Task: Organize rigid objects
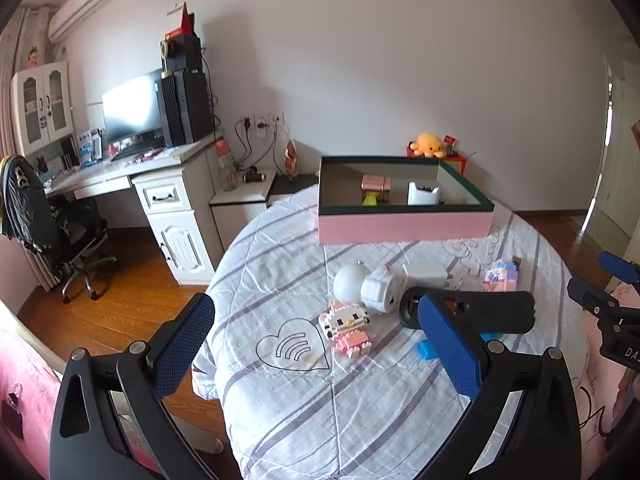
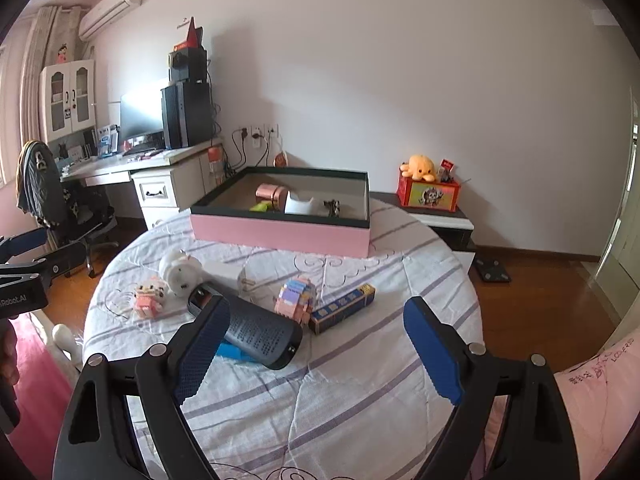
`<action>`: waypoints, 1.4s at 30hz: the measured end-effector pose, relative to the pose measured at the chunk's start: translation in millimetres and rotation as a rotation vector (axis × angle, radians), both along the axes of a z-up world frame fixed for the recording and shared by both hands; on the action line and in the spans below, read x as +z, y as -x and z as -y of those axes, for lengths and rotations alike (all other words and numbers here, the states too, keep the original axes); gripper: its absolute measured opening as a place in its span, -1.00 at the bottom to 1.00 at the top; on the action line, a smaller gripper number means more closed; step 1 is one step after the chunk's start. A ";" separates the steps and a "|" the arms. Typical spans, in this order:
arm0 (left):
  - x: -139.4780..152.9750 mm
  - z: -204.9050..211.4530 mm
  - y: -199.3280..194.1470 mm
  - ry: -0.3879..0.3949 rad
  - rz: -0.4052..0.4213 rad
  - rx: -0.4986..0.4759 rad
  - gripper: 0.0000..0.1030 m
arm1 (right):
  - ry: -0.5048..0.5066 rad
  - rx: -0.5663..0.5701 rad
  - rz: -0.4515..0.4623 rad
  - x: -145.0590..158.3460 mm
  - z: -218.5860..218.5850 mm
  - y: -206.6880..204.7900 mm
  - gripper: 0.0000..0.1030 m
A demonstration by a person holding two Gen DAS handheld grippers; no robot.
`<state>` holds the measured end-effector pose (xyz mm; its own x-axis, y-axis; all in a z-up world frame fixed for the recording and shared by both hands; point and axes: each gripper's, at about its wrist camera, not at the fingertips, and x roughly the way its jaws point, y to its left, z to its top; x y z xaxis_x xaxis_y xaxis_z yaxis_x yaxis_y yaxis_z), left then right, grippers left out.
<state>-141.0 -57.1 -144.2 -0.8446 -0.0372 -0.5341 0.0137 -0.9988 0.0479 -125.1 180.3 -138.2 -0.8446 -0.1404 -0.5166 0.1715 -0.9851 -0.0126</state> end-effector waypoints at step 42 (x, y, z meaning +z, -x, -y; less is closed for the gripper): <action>-80.9 0.4 62.4 -0.017 0.229 -0.094 0.12 | -0.013 -0.004 0.136 -38.7 4.2 72.7 0.74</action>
